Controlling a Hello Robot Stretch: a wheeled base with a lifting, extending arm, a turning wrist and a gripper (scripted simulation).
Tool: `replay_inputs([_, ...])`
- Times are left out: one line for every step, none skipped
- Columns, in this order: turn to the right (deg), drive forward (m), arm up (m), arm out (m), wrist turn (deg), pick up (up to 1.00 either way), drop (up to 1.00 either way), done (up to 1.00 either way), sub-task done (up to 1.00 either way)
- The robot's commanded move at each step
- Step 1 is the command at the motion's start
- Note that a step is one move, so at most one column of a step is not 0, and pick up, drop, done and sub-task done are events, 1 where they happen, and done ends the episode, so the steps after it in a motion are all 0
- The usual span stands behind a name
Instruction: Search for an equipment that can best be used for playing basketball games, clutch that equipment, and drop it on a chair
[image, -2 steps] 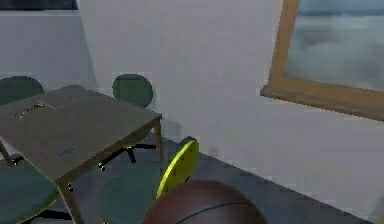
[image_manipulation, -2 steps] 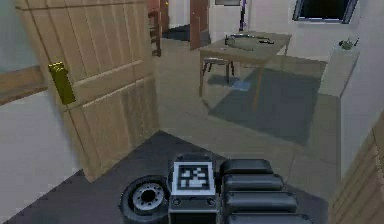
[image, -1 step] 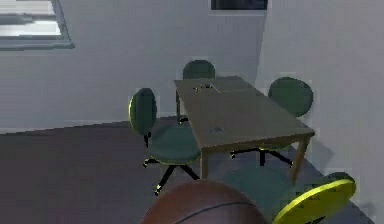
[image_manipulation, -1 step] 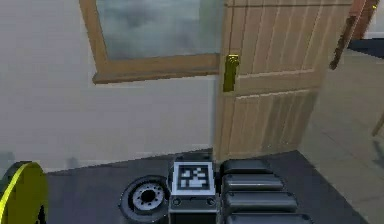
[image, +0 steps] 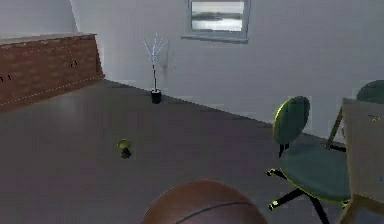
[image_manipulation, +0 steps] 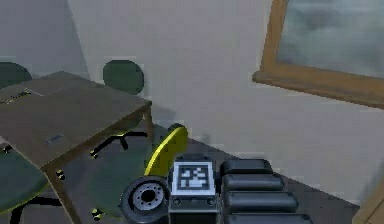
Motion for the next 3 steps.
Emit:
replay_inputs([-45.0, 0.00, 0.00, 0.00, 0.0, 0.00, 0.00, 0.00, 0.00])
replay_inputs([-24.0, 0.00, 0.00, 0.00, 0.0, 0.00, 0.00, 0.00, 0.00])
replay_inputs([45.0, 0.00, 0.00, 0.00, 0.0, 0.00, 0.00, 0.00, 0.00])
